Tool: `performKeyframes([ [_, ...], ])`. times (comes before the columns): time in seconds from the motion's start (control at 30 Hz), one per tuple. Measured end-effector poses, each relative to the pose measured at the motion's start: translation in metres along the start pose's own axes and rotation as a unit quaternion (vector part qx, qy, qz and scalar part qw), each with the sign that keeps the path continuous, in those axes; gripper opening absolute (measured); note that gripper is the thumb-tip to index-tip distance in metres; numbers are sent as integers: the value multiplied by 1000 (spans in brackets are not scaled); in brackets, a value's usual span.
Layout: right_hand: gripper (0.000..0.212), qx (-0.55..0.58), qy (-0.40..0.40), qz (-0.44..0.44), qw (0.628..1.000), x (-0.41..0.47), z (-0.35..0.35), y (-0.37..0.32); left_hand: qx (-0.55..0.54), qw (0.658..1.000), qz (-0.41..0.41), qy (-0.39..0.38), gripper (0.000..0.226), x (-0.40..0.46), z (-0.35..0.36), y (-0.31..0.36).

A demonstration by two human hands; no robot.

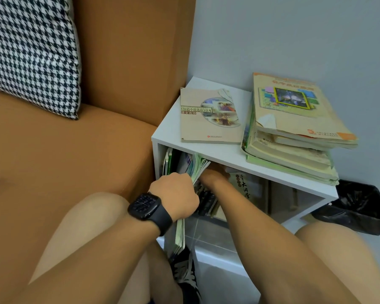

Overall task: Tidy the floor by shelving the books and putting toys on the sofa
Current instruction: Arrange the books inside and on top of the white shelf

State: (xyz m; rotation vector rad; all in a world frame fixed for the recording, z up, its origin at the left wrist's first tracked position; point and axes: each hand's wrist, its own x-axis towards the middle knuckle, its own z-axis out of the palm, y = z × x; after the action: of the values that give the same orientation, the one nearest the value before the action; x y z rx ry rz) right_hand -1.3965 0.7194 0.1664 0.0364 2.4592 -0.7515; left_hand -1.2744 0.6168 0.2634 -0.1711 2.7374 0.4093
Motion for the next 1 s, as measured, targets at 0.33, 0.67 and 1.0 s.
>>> performKeyframes([
  [0.33,39,-44,-16,-21,999,-7,-5,6,26,999,31,-6,8,-5,7,6],
  [0.67,80,38,-73,-47,996,-2,14,-14,-27,999,-20,-23,23,4,2,-7],
  [1.0,63,53,-63,95,992,19,10,-4,-20,999,-31,33,24,14,2,-6],
])
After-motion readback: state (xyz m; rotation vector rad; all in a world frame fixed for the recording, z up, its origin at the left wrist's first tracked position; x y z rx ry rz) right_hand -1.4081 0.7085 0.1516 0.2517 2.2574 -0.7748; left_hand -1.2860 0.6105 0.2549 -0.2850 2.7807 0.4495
